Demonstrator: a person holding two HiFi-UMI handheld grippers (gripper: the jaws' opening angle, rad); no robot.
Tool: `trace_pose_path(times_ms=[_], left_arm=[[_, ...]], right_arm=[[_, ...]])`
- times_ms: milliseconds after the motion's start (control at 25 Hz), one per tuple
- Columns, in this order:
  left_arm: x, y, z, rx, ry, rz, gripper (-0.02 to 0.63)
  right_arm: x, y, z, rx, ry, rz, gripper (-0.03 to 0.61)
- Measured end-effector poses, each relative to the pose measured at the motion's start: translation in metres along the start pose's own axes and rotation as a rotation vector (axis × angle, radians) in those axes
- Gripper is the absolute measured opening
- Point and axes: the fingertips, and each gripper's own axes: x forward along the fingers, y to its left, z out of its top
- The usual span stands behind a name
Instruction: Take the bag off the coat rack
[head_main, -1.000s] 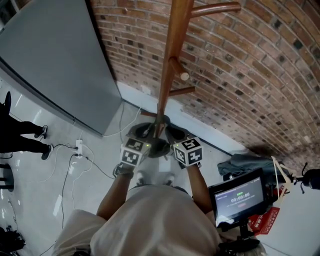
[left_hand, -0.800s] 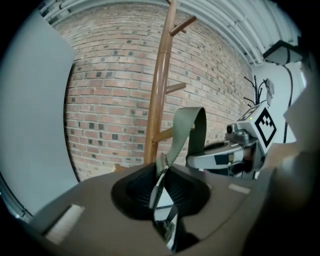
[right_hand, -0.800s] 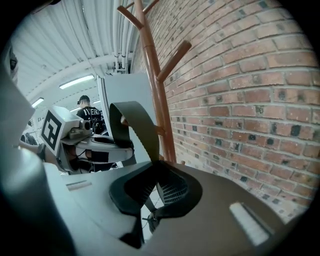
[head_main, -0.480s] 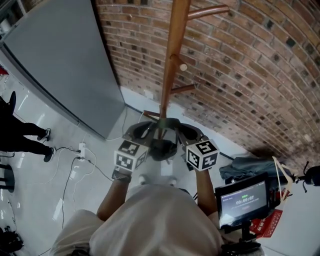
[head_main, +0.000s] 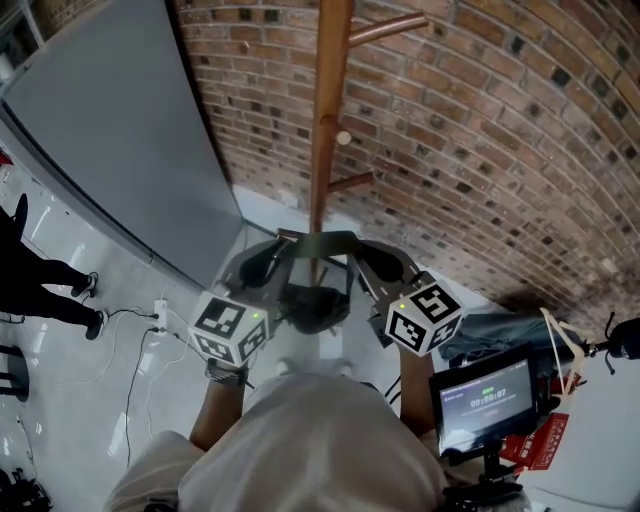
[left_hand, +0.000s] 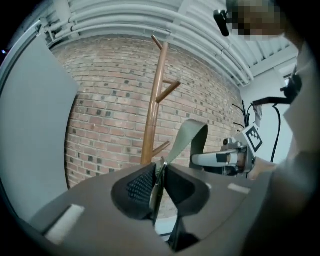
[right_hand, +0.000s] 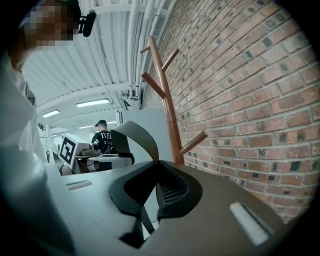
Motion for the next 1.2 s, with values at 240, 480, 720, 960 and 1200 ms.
trace_pose_path(times_ms=[240, 480, 720, 960, 1200], left_arm=[[-0.015, -0.002, 0.043, 0.027, -0.093, -0.002, 0.048], [-0.033, -0.001, 0.067, 0.049, -0.164, 0.017, 0.048], [-0.037, -0.004, 0.076, 0.074, -0.183, 0.016, 0.046], [-0.040, -0.007, 0.083, 0.105, -0.196, 0.014, 0.046], [-0.039, -0.013, 0.083, 0.108, -0.191, 0.000, 0.046]], right_arm=[[-0.010, 0.014, 0.036, 0.046, -0.078, 0.081, 0.008], [-0.014, 0.027, 0.058, 0.103, -0.130, 0.142, 0.008], [-0.018, 0.030, 0.064, 0.117, -0.152, 0.147, 0.008], [-0.022, 0.029, 0.069, 0.115, -0.178, 0.130, 0.008], [-0.024, 0.029, 0.068, 0.104, -0.169, 0.114, 0.008]])
